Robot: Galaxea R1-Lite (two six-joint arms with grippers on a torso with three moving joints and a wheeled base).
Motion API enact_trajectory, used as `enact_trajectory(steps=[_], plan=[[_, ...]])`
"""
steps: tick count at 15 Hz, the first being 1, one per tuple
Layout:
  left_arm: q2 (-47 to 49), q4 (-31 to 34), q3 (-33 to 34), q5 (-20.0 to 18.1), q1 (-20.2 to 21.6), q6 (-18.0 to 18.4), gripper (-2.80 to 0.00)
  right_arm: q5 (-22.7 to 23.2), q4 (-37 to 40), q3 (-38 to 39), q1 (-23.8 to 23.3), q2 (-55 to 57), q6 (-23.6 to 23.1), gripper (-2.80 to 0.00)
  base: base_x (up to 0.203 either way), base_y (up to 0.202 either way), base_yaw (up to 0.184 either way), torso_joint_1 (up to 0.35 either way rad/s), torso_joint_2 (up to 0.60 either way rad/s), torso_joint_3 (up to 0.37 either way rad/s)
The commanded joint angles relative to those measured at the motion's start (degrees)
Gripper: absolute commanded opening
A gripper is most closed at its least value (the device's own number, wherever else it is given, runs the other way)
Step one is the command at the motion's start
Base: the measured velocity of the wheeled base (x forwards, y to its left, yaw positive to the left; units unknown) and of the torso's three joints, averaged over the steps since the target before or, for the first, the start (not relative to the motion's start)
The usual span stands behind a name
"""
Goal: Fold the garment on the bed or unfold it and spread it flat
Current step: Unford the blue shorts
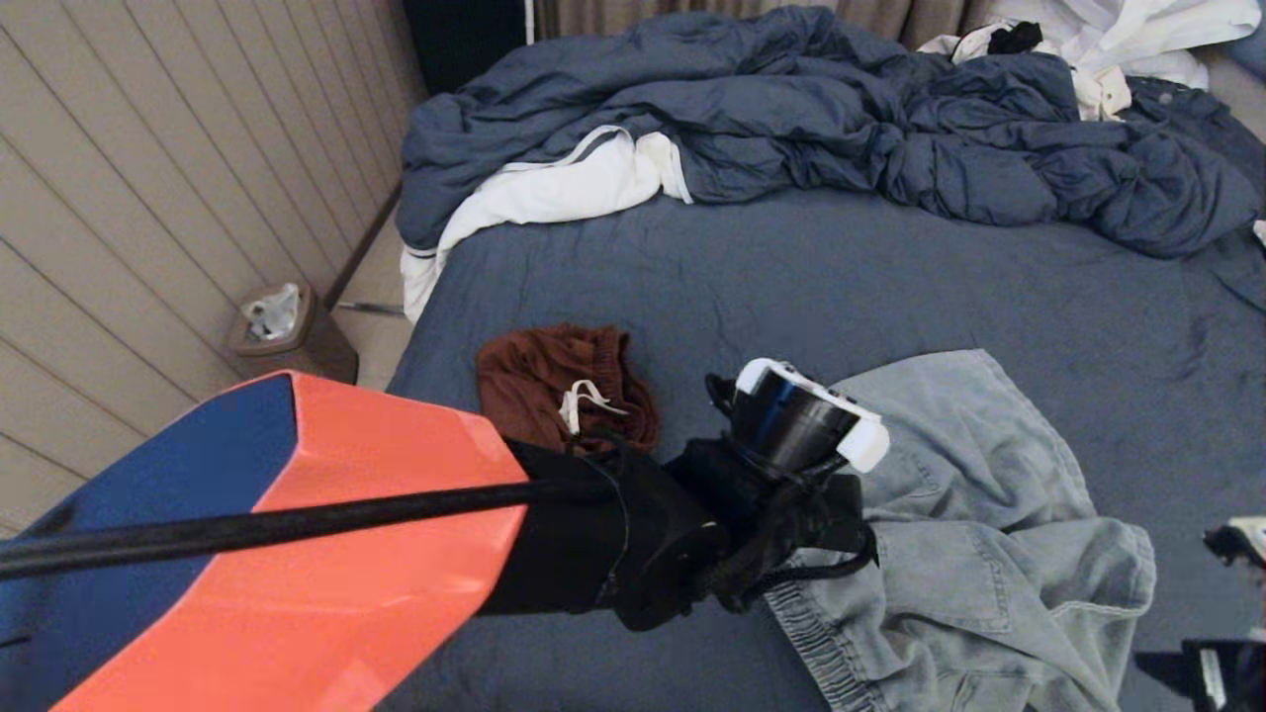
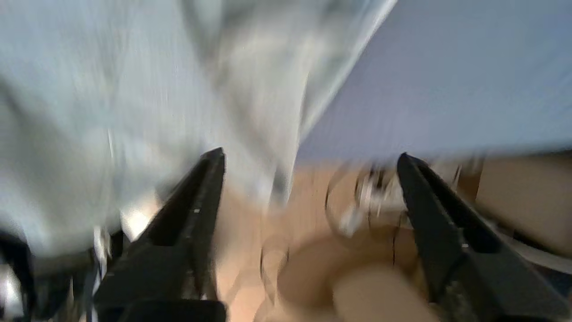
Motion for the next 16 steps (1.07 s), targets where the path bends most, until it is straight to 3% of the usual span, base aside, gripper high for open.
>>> enact_trajectory(steps=[1,5,9,11,14,16], plan=[[-2.8,-0.1,1.5,0.0,3.8,-0.8,-2.80,0.3,0.2,-8.9,-0.1,5.3,1.5,-2.80,0.000,0.000,0.000,0.000,0.00,0.000],[-6.0,-0.1,7.1,0.0,6.7,-2.2,-2.80,2.5,1.0,-27.6,0.3,21.4,7.3,-2.80,0.000,0.000,0.000,0.000,0.00,0.000],[-5.2,0.1,8.9,0.1,4.9,-2.3,-2.80,3.7,3.6,-46.4,2.4,33.6,16.2,-2.80,0.000,0.000,0.000,0.000,0.00,0.000],[-2.8,0.0,8.8,0.7,2.7,-2.5,-2.80,3.8,4.4,-53.3,4.4,38.6,20.6,-2.80,0.000,0.000,0.000,0.000,0.00,0.000],[2.8,0.4,5.9,0.9,1.8,-4.0,-2.80,3.8,7.2,-60.6,6.4,44.2,22.8,-2.80,0.000,0.000,0.000,0.000,0.00,0.000],[4.3,1.1,3.9,0.7,1.7,-7.1,-2.80,3.8,7.4,-64.1,6.9,46.6,23.5,-2.80,0.000,0.000,0.000,0.000,0.00,0.000]])
